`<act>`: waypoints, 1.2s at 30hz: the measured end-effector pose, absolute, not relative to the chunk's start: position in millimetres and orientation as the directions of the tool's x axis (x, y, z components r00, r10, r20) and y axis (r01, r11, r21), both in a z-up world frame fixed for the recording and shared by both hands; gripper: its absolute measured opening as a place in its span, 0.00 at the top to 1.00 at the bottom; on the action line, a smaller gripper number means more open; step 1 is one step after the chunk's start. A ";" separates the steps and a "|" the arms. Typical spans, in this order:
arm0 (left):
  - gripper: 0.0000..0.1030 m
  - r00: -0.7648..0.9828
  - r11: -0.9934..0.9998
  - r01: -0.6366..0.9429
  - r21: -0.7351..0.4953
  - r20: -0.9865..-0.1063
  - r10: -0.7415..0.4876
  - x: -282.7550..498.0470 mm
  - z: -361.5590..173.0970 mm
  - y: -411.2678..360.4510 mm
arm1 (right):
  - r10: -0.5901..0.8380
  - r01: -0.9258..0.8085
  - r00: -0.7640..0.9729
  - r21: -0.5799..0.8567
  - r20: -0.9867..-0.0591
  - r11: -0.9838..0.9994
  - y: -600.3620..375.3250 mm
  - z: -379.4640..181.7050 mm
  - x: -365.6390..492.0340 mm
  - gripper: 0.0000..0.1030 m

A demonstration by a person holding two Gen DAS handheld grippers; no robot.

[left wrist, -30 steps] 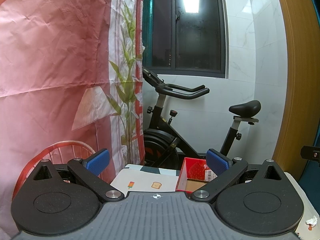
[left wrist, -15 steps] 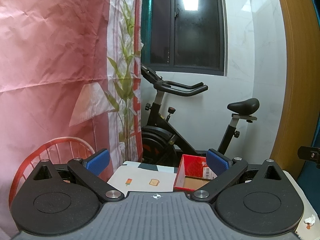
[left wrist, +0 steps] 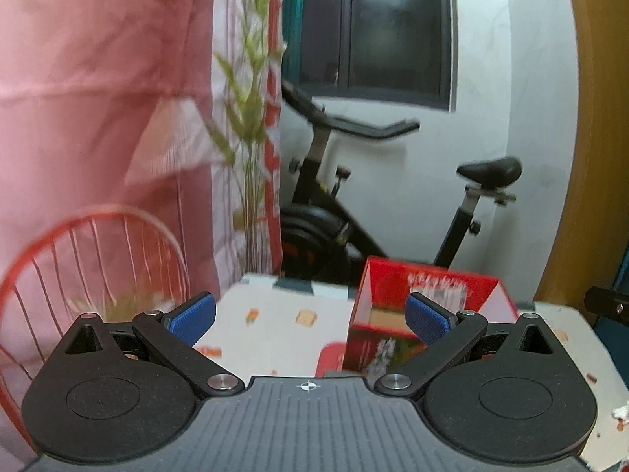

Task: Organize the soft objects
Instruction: 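Lower the left gripper onto the clear plastic bag and grasp it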

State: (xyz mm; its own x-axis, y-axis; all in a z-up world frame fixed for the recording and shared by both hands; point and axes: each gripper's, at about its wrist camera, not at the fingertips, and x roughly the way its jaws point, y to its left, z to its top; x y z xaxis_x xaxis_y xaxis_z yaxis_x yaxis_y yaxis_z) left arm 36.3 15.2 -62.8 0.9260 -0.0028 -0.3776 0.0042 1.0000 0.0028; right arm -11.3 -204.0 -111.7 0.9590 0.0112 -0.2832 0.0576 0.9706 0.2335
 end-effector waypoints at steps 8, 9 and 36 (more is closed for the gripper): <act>0.00 0.870 0.998 0.051 0.033 -0.493 -0.028 62.7 -138.3 22.1 | 0.021 0.052 0.904 0.158 -0.428 0.986 -180.7 -202.4 10.4 0.00; 0.00 0.857 0.998 0.057 0.025 -0.514 -0.036 65.7 -147.1 23.1 | 0.026 0.051 0.898 0.164 -0.438 0.985 -179.8 -211.6 10.8 0.00; 0.00 0.760 0.995 0.084 -0.047 -0.643 -0.095 92.1 -231.2 26.7 | 0.088 0.100 0.760 0.249 -0.644 0.963 -190.0 -296.2 20.9 0.14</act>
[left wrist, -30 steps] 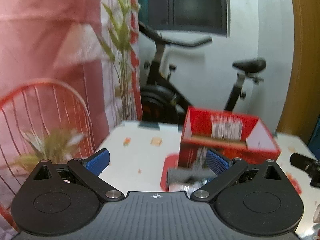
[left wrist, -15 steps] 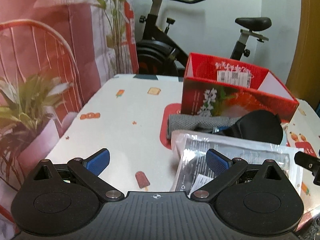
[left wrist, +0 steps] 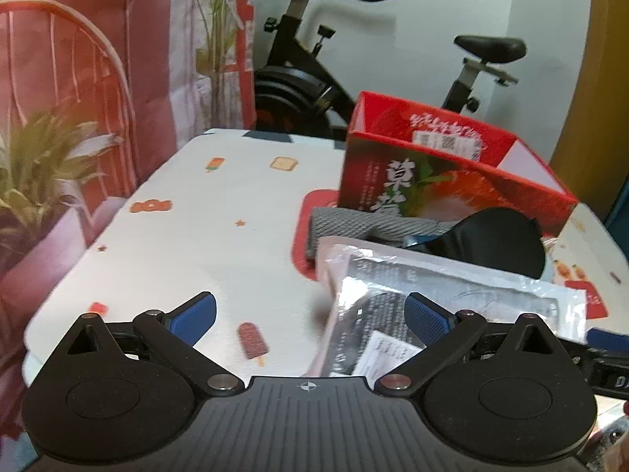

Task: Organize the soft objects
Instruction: 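Lower the left gripper onto the clear plastic bag and grasp it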

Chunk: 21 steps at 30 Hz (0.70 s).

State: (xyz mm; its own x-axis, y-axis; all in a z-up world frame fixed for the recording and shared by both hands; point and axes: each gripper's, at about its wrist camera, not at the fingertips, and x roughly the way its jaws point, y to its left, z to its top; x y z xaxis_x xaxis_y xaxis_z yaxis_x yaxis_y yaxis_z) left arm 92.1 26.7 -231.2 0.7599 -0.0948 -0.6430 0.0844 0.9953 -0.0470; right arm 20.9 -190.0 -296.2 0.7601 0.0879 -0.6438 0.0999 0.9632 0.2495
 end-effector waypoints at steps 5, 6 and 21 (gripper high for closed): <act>0.05 0.766 0.989 0.118 -0.091 -0.626 -0.149 96.6 -241.0 24.3 | 0.090 0.123 0.745 0.268 -0.661 0.955 -195.9 -306.6 22.9 0.19; 0.07 0.766 0.988 0.118 -0.101 -0.623 -0.156 97.6 -243.0 24.7 | 0.088 0.134 0.742 0.276 -0.665 0.952 -198.6 -309.0 23.2 0.19; 0.36 0.657 0.963 0.164 -0.214 -0.705 -0.268 112.1 -273.7 27.9 | 0.144 0.135 0.717 0.338 -0.682 0.931 -204.9 -326.3 30.1 0.31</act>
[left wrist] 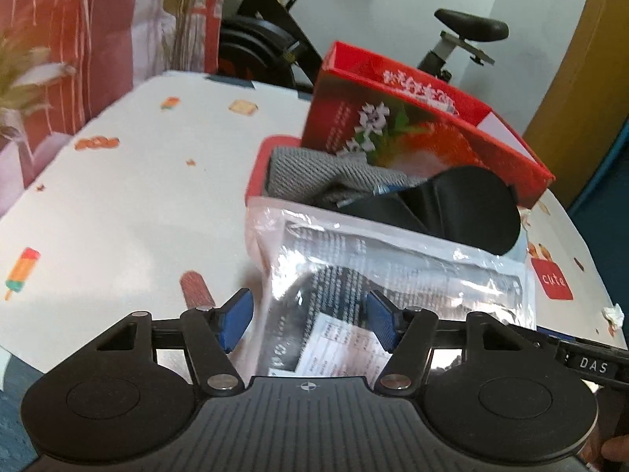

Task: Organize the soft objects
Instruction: 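Lower the left gripper onto the clear plastic bag and grasp it, then lift the clear plastic bag with the left gripper toward the red box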

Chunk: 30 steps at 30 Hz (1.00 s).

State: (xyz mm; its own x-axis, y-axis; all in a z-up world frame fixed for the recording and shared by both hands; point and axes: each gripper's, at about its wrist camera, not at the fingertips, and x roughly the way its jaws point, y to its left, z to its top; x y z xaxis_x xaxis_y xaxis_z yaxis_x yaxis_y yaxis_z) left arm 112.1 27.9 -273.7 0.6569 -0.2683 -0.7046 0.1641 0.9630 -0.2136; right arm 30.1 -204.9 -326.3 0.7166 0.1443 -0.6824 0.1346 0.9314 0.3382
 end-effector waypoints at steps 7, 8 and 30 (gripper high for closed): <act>0.42 0.632 0.956 0.171 -0.238 -0.718 -0.292 114.4 -279.2 27.3 | 0.166 0.126 0.708 0.354 -0.687 0.927 -204.8 -329.7 32.9 0.29; 0.42 0.630 0.957 0.170 -0.237 -0.721 -0.290 114.2 -279.3 26.4 | 0.170 0.126 0.710 0.360 -0.684 0.924 -205.5 -330.3 32.8 0.29; 0.42 0.618 0.949 0.189 -0.254 -0.720 -0.316 113.7 -280.6 26.0 | 0.278 0.052 0.704 0.437 -0.654 0.898 -198.0 -330.2 33.5 0.38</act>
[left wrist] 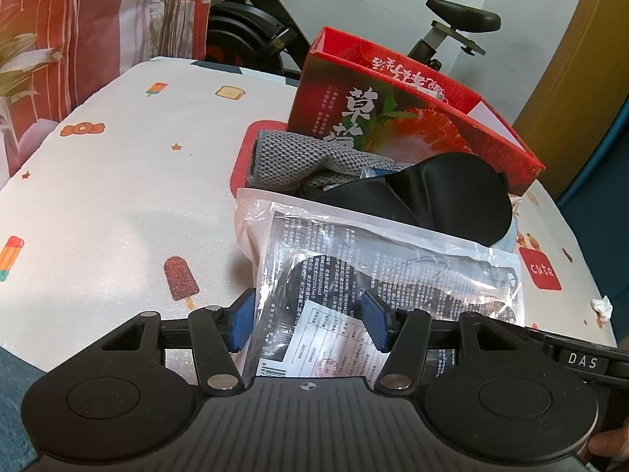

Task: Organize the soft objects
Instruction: 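Lift the clear plastic bag with the left gripper toward the red box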

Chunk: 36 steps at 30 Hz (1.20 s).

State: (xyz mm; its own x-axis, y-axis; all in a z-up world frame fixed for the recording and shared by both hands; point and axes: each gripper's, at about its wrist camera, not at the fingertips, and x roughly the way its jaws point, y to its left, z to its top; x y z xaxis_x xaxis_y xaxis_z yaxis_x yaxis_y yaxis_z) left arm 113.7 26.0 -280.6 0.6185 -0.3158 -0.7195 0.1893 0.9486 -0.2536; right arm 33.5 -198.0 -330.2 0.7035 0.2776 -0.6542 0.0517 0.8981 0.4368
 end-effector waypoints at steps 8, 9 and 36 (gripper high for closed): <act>0.43 0.613 0.947 0.207 -0.245 -0.722 -0.320 114.0 -283.0 25.8 | 0.302 0.037 0.695 0.452 -0.653 0.891 -198.3 -334.4 36.5 0.40; 0.44 0.614 0.948 0.207 -0.243 -0.722 -0.320 114.2 -283.4 25.5 | 0.302 0.035 0.696 0.450 -0.652 0.892 -198.1 -334.2 36.6 0.41; 0.45 0.704 0.933 0.229 -0.278 -0.615 -0.356 98.3 -254.6 31.8 | 0.235 -0.127 0.814 0.232 -0.531 0.964 -173.9 -270.1 17.4 0.42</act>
